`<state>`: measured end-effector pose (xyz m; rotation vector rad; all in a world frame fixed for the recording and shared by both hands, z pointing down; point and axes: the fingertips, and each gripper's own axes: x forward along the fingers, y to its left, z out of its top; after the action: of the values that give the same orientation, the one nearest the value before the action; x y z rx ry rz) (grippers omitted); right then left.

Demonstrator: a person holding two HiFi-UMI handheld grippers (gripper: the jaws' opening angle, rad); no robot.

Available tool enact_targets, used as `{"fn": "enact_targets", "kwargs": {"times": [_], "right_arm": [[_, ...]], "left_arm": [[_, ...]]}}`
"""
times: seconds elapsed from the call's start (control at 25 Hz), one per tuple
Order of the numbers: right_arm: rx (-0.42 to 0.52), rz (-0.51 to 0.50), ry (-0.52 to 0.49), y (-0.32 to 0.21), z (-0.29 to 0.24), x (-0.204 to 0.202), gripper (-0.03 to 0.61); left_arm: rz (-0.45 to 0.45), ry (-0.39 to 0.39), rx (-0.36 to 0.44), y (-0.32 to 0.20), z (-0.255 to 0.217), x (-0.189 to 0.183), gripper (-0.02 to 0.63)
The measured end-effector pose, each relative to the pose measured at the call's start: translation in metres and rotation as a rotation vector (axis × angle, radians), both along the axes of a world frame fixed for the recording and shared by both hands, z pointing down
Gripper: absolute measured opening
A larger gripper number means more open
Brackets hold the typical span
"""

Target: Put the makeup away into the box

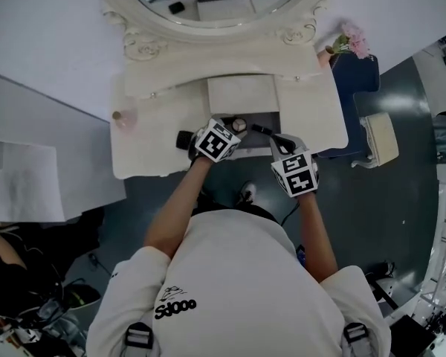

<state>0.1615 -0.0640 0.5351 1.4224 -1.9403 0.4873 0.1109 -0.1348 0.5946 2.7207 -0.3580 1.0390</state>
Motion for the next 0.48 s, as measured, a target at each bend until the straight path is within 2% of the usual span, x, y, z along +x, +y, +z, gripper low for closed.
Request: {"fn": "enact_targets", "kwargs": {"times": [0.2,0.36,0.48], "right_arm": [[0.001,0.010,-0.015,0.014,0.005,0.034,0.003],[-0.003,-0.013,-0.012,0.021,0.011,0.055,0.002],[-0.007,-0.020,-0.029,0.021,0.013,0.066,0.003]], "left_arm": [[0.030,-0.194,-0.093,0.013,0.061,0.027,0.230],[0.039,-0.377,-0.156,0.028,0.094,0.022,0.232],[0.037,-0.422,-0.147,0.027,0.102,0.025,0.232]]}}
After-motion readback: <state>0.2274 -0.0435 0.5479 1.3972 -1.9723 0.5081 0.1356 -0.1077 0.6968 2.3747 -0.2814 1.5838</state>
